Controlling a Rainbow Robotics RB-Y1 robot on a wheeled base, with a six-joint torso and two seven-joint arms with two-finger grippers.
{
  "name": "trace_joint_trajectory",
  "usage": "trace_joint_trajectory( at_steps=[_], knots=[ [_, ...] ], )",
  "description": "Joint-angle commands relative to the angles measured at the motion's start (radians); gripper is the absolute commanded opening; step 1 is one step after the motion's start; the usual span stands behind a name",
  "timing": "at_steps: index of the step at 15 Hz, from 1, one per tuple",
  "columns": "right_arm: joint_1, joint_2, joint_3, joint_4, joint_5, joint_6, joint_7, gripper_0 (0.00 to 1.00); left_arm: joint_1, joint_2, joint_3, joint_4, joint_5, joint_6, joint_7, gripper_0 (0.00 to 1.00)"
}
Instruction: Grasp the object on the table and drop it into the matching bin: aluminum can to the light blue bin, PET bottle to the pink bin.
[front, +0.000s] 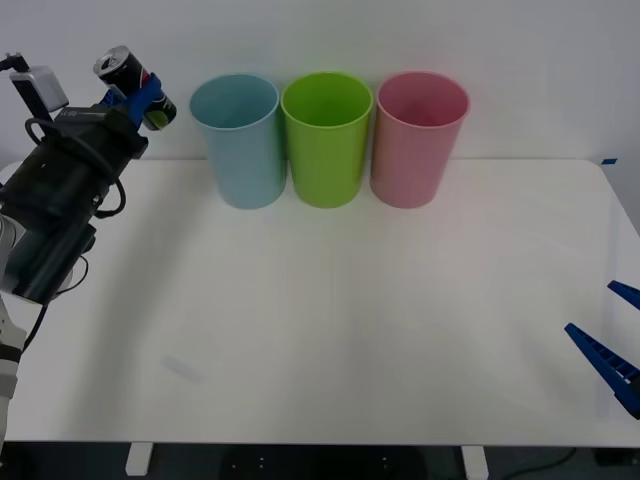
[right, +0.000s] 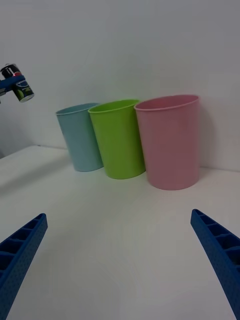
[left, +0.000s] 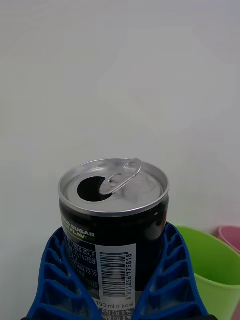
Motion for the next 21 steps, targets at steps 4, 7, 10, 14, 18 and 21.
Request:
trace_joint_trajectory(
  at_steps=[4, 7, 10, 14, 18, 21],
  knots=[
    [0.000, 0.000, 0.000, 0.000, 0.000, 0.000, 0.000, 1.00, -0.158, 0.000, -0.082, 0.141, -0.073, 0.094, 0.005, 0.00],
    [0.000, 0.000, 0.000, 0.000, 0.000, 0.000, 0.000, 1.00, -0.252, 0.000, -0.113, 0.246, -0.110, 0.117, -0.012, 0.00],
    [0.000, 0.000, 0.000, 0.000, 0.000, 0.000, 0.000, 1.00, -0.341, 0.000, -0.156, 0.361, -0.125, 0.154, -0.032, 0.00],
    [0.000, 0.000, 0.000, 0.000, 0.000, 0.000, 0.000, 1.00, -0.436, 0.000, -0.194, 0.483, -0.132, 0.181, -0.055, 0.00],
    [0.000, 0.000, 0.000, 0.000, 0.000, 0.000, 0.000, 1.00, -0.514, -0.002, -0.226, 0.577, -0.132, 0.207, -0.069, 0.00],
    [0.000, 0.000, 0.000, 0.000, 0.000, 0.000, 0.000, 1.00, -0.534, -0.002, -0.248, 0.597, -0.133, 0.226, -0.069, 0.00]
  ],
)
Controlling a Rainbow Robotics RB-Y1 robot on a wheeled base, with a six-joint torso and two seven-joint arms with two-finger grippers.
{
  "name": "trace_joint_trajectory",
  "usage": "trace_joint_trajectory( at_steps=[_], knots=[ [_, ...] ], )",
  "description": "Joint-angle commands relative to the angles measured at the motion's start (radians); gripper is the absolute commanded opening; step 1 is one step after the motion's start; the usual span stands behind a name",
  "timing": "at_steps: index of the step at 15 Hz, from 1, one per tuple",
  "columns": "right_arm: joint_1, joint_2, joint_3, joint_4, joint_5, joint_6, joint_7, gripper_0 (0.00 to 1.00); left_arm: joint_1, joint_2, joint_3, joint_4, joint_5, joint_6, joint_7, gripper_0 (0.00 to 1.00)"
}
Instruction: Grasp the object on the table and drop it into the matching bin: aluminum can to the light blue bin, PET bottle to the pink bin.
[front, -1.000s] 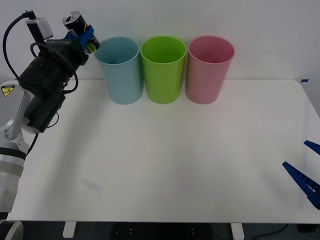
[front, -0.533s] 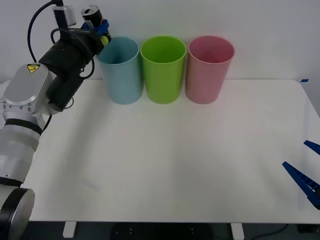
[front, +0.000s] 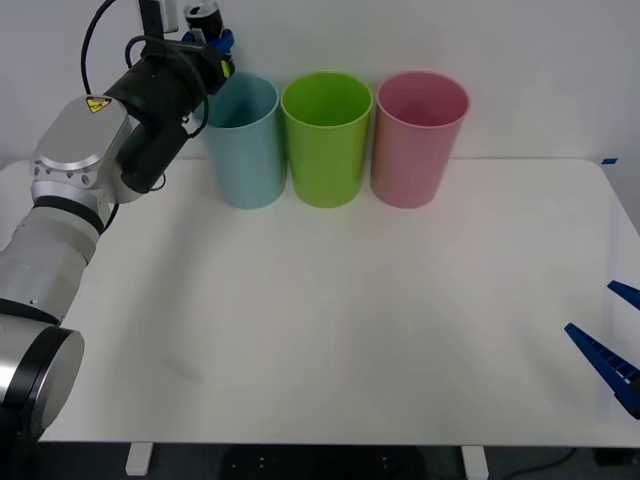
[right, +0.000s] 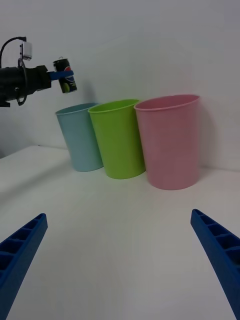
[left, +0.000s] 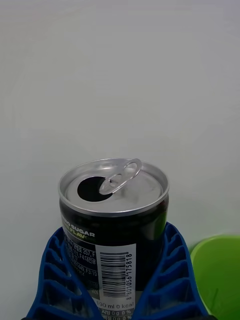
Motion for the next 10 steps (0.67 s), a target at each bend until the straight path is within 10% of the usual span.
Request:
trace_joint_trajectory(
  at_steps=[1, 6, 7, 8, 10],
  knots=[
    [0.000, 0.000, 0.000, 0.000, 0.000, 0.000, 0.000, 1.00, -0.010, -0.003, -0.018, 0.008, 0.004, 0.018, -0.002, 0.00],
    [0.000, 0.000, 0.000, 0.000, 0.000, 0.000, 0.000, 1.00, -0.012, -0.014, -0.018, 0.008, 0.005, 0.031, -0.006, 0.06],
    [0.000, 0.000, 0.000, 0.000, 0.000, 0.000, 0.000, 1.00, -0.012, -0.012, -0.018, 0.008, 0.010, 0.034, -0.006, 0.19],
    [0.000, 0.000, 0.000, 0.000, 0.000, 0.000, 0.000, 1.00, -0.012, -0.012, -0.018, 0.008, 0.014, 0.036, -0.006, 0.83],
    [0.000, 0.000, 0.000, 0.000, 0.000, 0.000, 0.000, 1.00, -0.012, -0.012, -0.018, 0.008, 0.025, 0.034, -0.008, 1.00]
  ],
)
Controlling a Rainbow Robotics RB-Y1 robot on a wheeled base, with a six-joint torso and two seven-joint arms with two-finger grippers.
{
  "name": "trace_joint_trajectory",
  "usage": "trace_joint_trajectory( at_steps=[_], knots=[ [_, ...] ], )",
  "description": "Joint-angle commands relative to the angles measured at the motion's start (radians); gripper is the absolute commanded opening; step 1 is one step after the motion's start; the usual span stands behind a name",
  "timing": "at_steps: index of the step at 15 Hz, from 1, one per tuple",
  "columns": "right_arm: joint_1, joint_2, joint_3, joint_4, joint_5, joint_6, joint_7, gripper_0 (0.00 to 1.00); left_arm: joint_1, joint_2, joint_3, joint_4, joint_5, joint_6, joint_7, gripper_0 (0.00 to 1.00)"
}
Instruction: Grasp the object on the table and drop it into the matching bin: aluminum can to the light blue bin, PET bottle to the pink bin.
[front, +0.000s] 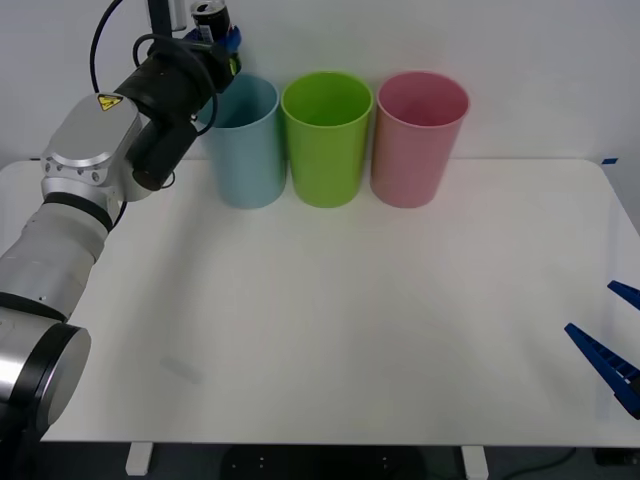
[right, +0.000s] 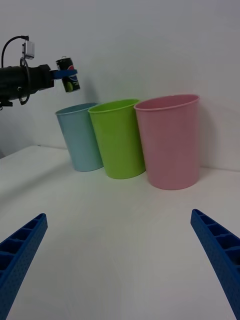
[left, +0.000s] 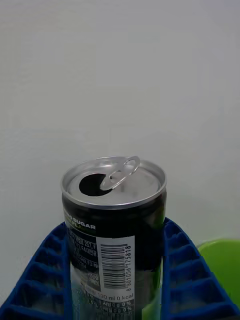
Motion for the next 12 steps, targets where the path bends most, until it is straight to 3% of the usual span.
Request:
trace_joint_trajectory(
  at_steps=[1, 12],
  knots=[
    [0.000, 0.000, 0.000, 0.000, 0.000, 0.000, 0.000, 1.00, 0.002, -0.001, 0.000, 0.000, 0.016, -0.003, -0.003, 1.00],
    [0.000, 0.000, 0.000, 0.000, 0.000, 0.000, 0.000, 1.00, 0.009, 0.008, 0.000, -0.002, 0.058, -0.023, -0.003, 1.00]
  ],
)
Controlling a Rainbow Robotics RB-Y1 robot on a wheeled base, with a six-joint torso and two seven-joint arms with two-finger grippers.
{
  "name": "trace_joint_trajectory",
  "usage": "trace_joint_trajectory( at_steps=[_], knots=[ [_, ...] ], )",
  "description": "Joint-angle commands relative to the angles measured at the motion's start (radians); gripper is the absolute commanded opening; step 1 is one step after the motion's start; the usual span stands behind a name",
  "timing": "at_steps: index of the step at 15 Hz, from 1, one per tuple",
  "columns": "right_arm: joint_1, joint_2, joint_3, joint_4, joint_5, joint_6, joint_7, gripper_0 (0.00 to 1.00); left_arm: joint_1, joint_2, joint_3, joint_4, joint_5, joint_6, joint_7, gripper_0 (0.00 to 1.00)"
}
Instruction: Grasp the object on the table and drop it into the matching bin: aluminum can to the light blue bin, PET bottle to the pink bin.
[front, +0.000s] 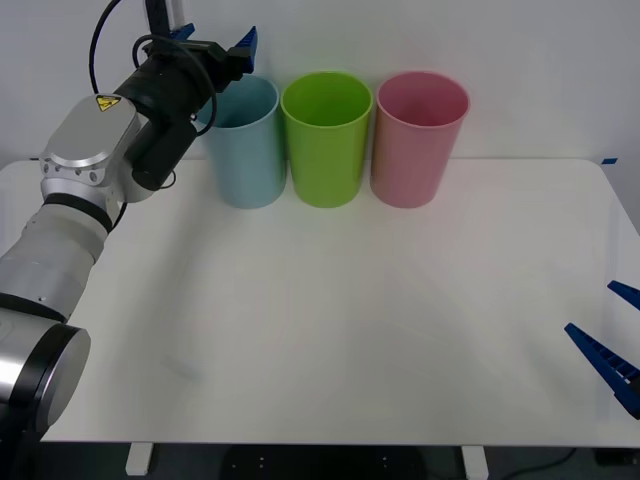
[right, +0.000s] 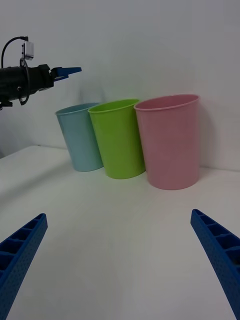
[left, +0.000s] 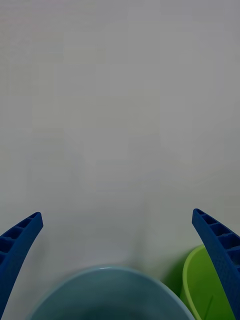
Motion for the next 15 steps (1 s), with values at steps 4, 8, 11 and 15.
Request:
trace_joint_trajectory(
  at_steps=[4, 8, 11, 15],
  knots=[
    [0.000, 0.000, 0.000, 0.000, 0.000, 0.000, 0.000, 1.00, 0.062, 0.035, -0.008, -0.069, 0.100, -0.075, -0.012, 1.00],
    [0.000, 0.000, 0.000, 0.000, 0.000, 0.000, 0.000, 1.00, 0.183, 0.076, -0.008, -0.209, 0.155, -0.114, -0.022, 1.00],
    [0.000, 0.000, 0.000, 0.000, 0.000, 0.000, 0.000, 1.00, 0.301, 0.128, -0.008, -0.344, 0.202, -0.140, -0.035, 1.00],
    [0.000, 0.000, 0.000, 0.000, 0.000, 0.000, 0.000, 1.00, 0.484, 0.193, 0.028, -0.528, 0.265, -0.166, -0.055, 1.00]
  ],
)
